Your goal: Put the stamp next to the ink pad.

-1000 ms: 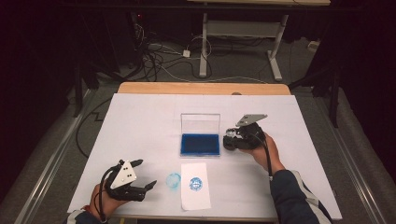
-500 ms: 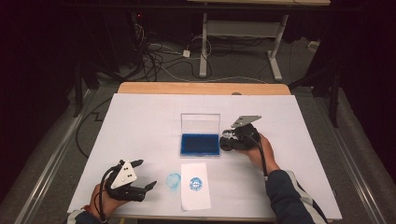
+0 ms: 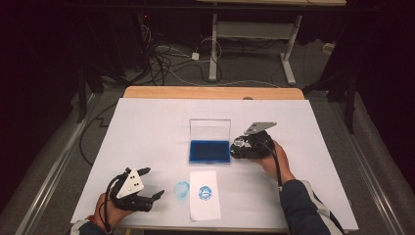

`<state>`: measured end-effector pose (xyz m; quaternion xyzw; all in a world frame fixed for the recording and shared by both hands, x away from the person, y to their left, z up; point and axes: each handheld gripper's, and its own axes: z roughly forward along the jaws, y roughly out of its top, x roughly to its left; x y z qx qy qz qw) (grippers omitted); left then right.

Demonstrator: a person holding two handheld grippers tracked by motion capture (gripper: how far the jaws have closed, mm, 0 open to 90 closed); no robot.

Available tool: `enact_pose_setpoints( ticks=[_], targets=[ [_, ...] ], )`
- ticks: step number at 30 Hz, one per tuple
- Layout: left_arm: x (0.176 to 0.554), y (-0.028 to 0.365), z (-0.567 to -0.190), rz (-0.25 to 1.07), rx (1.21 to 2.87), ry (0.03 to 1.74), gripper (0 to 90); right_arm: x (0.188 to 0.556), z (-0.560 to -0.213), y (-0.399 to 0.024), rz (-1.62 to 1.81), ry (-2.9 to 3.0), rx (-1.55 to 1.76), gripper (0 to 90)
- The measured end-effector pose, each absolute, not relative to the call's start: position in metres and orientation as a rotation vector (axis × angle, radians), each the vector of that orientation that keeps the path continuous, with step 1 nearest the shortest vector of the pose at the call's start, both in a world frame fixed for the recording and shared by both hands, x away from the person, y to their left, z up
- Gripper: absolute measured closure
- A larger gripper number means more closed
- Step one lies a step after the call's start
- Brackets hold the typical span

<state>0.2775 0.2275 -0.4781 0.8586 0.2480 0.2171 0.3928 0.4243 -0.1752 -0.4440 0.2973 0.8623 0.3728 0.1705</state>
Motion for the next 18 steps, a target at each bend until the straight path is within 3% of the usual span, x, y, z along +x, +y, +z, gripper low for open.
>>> enact_pose_setpoints(
  ticks=[18],
  targets=[
    [0.277, 0.227, -0.478, 0.552, 2.179, 0.629, 14.8, 0.413, -0.425, -0.178, 1.105, 2.317, 0.804, 26.8]
  ],
)
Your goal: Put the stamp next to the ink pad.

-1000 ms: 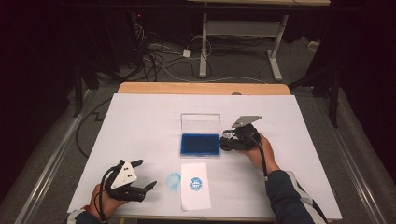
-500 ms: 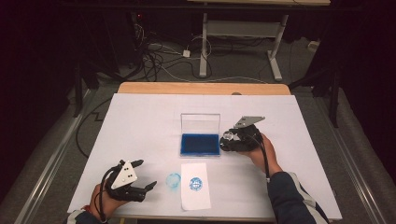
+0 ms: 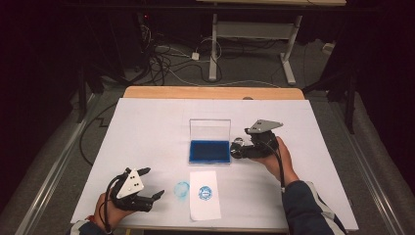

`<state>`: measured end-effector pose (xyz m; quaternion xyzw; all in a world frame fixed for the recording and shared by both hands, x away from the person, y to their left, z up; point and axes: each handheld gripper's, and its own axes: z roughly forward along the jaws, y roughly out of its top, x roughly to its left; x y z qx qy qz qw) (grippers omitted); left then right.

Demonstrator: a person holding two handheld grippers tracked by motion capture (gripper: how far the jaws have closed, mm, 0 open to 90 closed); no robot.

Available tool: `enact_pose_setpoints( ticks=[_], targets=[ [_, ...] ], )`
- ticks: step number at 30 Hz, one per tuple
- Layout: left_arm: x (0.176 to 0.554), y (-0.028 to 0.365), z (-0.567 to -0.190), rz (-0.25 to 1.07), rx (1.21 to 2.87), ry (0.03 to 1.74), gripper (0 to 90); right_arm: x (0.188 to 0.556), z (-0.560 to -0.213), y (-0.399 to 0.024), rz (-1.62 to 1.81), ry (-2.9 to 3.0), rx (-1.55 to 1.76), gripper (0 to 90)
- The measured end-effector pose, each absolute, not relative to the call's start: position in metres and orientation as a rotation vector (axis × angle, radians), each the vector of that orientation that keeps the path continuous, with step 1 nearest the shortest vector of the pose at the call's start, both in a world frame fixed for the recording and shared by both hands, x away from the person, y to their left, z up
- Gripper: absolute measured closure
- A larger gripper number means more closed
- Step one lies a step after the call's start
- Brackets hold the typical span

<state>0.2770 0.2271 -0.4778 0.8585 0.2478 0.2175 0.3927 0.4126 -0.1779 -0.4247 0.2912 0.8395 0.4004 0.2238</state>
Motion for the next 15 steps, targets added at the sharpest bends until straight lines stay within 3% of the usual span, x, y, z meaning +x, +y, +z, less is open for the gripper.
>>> enact_pose_setpoints(
  ticks=[15],
  targets=[
    [0.2767, 0.2277, -0.4771, 0.557, 2.179, 0.627, 14.8, 0.4031, -0.4145, -0.1782, 1.138, 2.229, 0.788, 18.4]
  ],
)
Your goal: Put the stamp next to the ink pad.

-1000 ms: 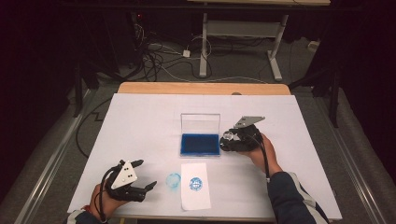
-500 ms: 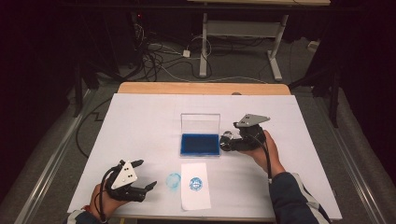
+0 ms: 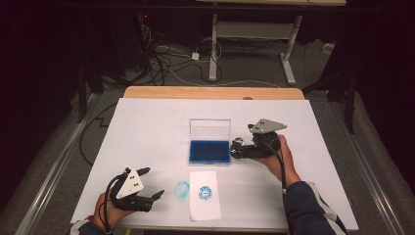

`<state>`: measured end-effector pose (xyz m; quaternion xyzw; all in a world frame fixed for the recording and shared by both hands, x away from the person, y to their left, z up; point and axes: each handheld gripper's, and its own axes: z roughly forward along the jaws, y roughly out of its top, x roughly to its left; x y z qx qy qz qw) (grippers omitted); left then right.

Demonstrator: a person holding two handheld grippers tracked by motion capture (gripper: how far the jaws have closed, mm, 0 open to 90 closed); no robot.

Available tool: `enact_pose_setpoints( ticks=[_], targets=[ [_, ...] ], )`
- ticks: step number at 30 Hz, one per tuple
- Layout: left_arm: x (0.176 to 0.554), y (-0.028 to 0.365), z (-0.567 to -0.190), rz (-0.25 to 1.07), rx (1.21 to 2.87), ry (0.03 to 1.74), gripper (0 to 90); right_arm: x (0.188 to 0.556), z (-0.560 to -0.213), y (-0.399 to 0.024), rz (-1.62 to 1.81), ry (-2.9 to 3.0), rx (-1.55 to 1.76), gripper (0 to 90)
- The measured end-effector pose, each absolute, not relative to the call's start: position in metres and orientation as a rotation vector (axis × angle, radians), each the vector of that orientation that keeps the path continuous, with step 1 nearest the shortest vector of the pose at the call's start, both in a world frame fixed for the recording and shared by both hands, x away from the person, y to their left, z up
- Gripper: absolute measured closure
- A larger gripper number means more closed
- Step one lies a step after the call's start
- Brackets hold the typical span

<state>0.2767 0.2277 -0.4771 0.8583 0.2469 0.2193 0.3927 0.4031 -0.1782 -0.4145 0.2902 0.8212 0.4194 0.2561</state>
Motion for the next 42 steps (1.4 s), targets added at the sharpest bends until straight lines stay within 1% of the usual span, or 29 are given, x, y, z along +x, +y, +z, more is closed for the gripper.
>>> enact_pose_setpoints(
  ticks=[22, 42],
  targets=[
    [0.276, 0.227, -0.477, 0.557, 2.181, 0.624, 14.8, 0.383, -0.4, -0.179, 1.191, 2.198, 0.703, 17.6],
    [0.276, 0.226, -0.477, 0.551, 2.184, 0.623, 14.8, 0.354, -0.389, -0.186, 1.203, 2.185, 0.607, 17.6]
  ],
)
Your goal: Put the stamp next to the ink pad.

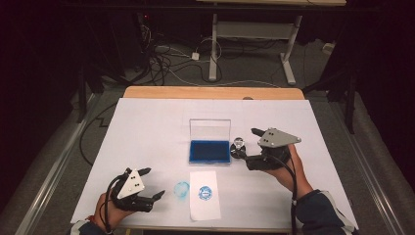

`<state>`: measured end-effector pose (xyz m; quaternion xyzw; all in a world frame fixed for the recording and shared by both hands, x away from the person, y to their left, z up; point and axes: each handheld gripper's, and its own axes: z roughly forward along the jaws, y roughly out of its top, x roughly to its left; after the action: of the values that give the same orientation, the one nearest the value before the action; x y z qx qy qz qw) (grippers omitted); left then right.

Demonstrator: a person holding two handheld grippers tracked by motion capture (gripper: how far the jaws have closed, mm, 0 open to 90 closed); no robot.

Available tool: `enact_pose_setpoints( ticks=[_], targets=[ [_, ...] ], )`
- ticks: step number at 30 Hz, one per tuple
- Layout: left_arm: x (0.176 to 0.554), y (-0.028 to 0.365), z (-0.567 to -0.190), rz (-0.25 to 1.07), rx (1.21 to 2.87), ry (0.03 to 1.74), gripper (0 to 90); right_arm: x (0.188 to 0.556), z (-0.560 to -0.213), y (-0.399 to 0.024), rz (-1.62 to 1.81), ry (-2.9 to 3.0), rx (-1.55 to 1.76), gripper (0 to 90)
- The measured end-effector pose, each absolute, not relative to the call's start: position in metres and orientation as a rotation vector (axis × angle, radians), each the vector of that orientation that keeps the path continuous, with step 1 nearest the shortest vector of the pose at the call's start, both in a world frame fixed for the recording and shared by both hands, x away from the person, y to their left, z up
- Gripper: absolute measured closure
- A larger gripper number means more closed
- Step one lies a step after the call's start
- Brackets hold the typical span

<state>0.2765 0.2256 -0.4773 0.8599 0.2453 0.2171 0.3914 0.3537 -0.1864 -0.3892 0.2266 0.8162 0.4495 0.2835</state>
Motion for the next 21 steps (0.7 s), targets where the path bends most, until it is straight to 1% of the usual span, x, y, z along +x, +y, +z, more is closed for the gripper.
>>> enact_pose_setpoints(
  ticks=[21],
  targets=[
    [0.276, 0.225, -0.477, 0.555, 2.186, 0.621, 14.8, 0.329, -0.388, -0.199, 1.196, 2.185, 0.547, 17.6]
  ],
)
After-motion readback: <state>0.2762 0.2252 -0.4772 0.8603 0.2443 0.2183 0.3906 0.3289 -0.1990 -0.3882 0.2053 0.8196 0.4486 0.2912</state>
